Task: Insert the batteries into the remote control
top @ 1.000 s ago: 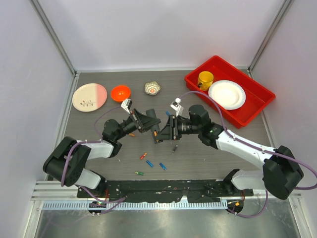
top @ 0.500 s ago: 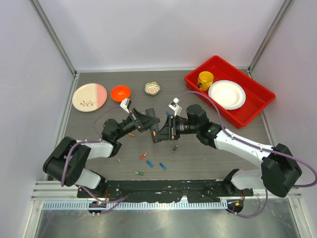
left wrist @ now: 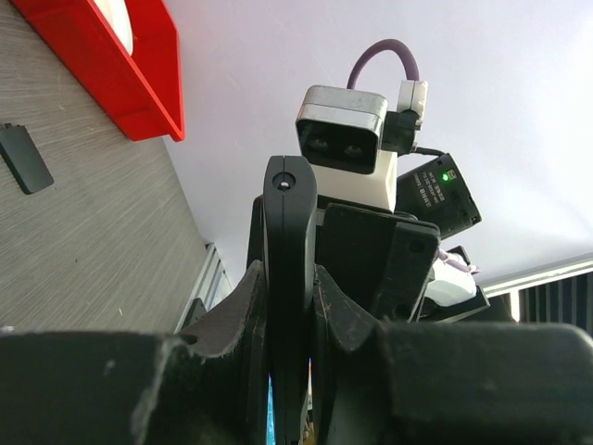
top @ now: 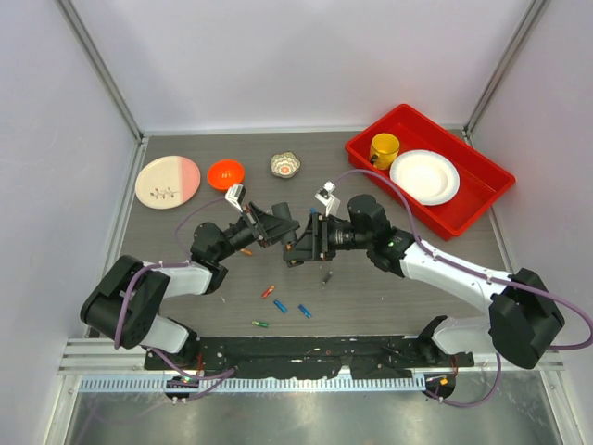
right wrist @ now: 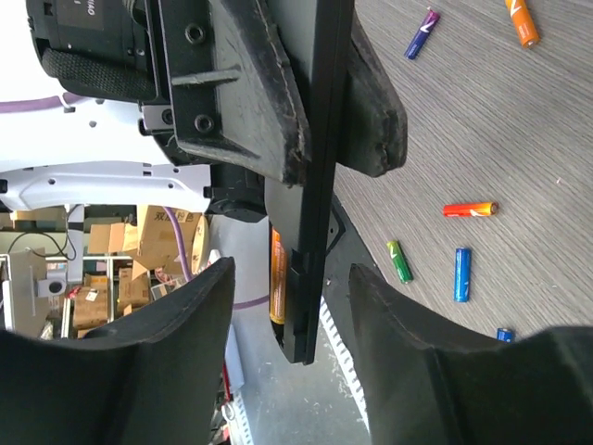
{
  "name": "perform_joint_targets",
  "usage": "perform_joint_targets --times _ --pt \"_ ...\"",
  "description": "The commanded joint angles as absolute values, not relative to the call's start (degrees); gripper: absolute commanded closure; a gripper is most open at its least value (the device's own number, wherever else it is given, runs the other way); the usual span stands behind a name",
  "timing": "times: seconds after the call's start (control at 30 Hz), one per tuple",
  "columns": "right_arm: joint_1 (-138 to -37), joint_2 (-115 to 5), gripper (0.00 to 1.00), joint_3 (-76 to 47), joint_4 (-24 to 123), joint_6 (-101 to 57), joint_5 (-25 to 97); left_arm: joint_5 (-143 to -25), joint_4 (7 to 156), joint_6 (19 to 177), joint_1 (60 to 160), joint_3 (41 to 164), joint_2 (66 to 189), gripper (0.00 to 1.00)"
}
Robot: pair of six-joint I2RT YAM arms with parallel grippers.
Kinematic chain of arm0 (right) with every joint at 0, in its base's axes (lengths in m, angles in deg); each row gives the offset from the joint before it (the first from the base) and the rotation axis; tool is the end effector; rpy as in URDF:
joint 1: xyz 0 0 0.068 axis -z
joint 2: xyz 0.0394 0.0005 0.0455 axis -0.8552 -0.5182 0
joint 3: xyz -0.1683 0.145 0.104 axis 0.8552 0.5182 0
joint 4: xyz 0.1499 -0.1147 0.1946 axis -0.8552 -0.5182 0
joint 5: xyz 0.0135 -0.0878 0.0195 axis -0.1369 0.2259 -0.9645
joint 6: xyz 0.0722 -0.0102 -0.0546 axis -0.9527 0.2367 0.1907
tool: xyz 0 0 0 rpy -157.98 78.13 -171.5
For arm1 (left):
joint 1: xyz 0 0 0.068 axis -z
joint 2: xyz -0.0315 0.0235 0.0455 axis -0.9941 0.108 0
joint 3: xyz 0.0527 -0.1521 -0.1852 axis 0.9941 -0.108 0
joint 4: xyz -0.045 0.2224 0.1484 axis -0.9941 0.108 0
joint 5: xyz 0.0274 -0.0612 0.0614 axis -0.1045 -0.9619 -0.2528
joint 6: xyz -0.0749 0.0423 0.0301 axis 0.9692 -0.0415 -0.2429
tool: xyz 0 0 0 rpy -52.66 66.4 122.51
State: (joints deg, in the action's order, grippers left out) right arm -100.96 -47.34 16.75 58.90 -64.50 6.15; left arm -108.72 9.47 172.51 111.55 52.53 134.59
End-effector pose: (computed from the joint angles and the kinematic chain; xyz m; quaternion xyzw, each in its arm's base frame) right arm 0.2149 0.2618 0.2177 -0.1355 0.7876 0.5713 0.1869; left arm 0.2496 -0.1820 0.1858 -0.0972 0.6291 -0.7270 0.2575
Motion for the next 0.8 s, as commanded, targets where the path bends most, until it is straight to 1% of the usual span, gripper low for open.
perform_joint_targets --times 0.0,0.07,0.1,0.17,0.27,0.3,0.37,0.4,0.43,0.47,0.57,0.63,0.7,0.77 --pt "-100.36 -45.33 0.34 13.27 59.33 -63.14 6.89 -108.42 -5.2 172.08 111.57 53.37 133.67 1.0" --pt "-99.14 -44.54 0.29 12.92 57.66 -62.36 6.97 -108.16 -5.2 171.99 111.57 53.36 133.76 1.0" --pt "-98.43 -44.02 0.26 12.92 57.22 -62.09 6.71 -108.33 -5.2 171.99 111.57 53.36 133.67 1.0" --pt "-96.42 -41.65 0.24 12.92 54.86 -60.6 6.71 -108.24 -5.2 171.91 111.48 53.28 133.67 1.0" --pt "-87.91 -35.68 0.24 15.36 52.83 -59.46 9.51 -108.07 -5.2 171.73 111.05 52.75 133.32 1.0" --pt "-84.05 -34.27 0.23 16.16 51.87 -58.06 15.27 -108.07 -5.2 171.9 110.87 52.58 133.06 1.0" --pt "-82.52 -32.58 0.24 17.05 46.25 -54.9 24.41 -108.07 -5.2 172.08 110.52 51.96 132.27 1.0" --pt "-82.52 -33.72 0.27 17.14 44.93 -52.18 30.64 -108.24 -5.11 172.17 110.26 51.7 131.92 1.0" --pt "-82.52 -35.29 0.29 16.35 43.17 -51.72 33.14 -108.25 -4.85 172.26 110.25 51.26 131.74 1.0" --pt "-82.43 -40.01 0.35 15.56 42.29 -51.54 34.82 -108.25 -4.58 172.34 110.17 50.91 130.96 1.0" --pt "-83.48 -47.66 0.4 14.5 44.9 -50.83 40.62 -107.98 -4.4 173.31 110.17 49.76 129.37 1.0" --pt "-85.31 -51.46 0.4 13.46 49.39 -49.09 43.6 -107.81 -4.05 173.66 110.08 48.54 128.49 1.0" --pt "-86.47 -58.57 0.4 10.91 49.66 -46.9 46.6 -107.89 -2.83 173.66 110.08 47.57 127.35 1.0" --pt "-88.05 -62.89 0.41 5.99 48.7 -43.64 49.42 -108.07 -1.95 174.27 110.08 45.55 126.38 1.0"
